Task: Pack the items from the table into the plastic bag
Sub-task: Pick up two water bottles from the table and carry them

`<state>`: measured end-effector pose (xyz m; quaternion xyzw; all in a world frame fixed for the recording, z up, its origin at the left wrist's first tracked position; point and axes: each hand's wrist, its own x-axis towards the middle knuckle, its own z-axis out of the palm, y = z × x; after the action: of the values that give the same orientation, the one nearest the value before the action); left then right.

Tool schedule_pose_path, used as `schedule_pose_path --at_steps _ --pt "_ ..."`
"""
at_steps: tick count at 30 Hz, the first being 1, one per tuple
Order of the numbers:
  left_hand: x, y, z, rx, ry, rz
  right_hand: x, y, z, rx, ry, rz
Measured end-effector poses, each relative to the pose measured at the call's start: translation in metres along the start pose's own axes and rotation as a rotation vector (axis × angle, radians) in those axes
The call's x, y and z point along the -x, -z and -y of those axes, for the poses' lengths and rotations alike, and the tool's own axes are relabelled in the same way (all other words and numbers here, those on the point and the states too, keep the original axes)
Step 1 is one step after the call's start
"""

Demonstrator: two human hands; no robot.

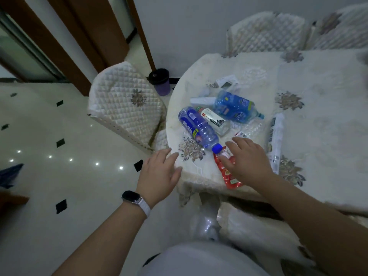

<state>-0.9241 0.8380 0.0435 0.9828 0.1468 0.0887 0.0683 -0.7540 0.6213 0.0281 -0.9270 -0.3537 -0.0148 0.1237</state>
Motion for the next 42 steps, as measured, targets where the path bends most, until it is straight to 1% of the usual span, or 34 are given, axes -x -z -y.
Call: schedule_pose_path --at_steps 4,8,12,17,20,24,27,29,32,35,37,42 --pt "-0.040 -0.017 -0.004 0.053 0.002 0.110 -0.012 -0.004 -0.018 0.006 -0.103 0.043" --pt "-0.074 -0.037 -0.010 0.176 0.037 0.139 -0.023 -0.005 -0.027 -0.016 -0.224 0.057" --pt "-0.113 -0.046 -0.016 0.487 0.221 0.176 -0.038 -0.016 -0.033 -0.077 -0.375 0.085" --pt "-0.158 -0.066 -0.015 0.902 0.621 0.362 -0.060 -0.030 -0.042 -0.167 -0.566 0.103" --pt "-0.184 -0.082 -0.004 1.075 0.836 0.441 -0.071 -0.041 -0.039 -0.250 -0.760 0.113" --pt "-0.217 -0.106 0.006 1.236 0.918 0.473 -0.089 -0.051 -0.032 -0.320 -0.950 0.090" --pt "-0.232 -0.123 0.004 1.328 1.006 0.438 -0.104 -0.058 -0.031 -0.375 -1.056 0.055" --pt "-0.236 -0.129 0.001 1.340 1.080 0.422 -0.113 -0.062 -0.030 -0.427 -1.134 0.040" --pt "-0.237 -0.131 -0.003 1.264 1.071 0.413 -0.121 -0.071 -0.031 -0.500 -1.196 0.039" --pt "-0.236 -0.132 -0.004 1.284 1.028 0.429 -0.124 -0.079 -0.036 -0.541 -1.239 -0.012" --pt "-0.234 -0.129 -0.001 1.289 1.036 0.432 -0.124 -0.085 -0.040 -0.550 -1.249 0.017" --pt "-0.231 -0.120 0.007 1.249 0.979 0.402 -0.128 -0.089 -0.052 -0.603 -1.269 0.043"
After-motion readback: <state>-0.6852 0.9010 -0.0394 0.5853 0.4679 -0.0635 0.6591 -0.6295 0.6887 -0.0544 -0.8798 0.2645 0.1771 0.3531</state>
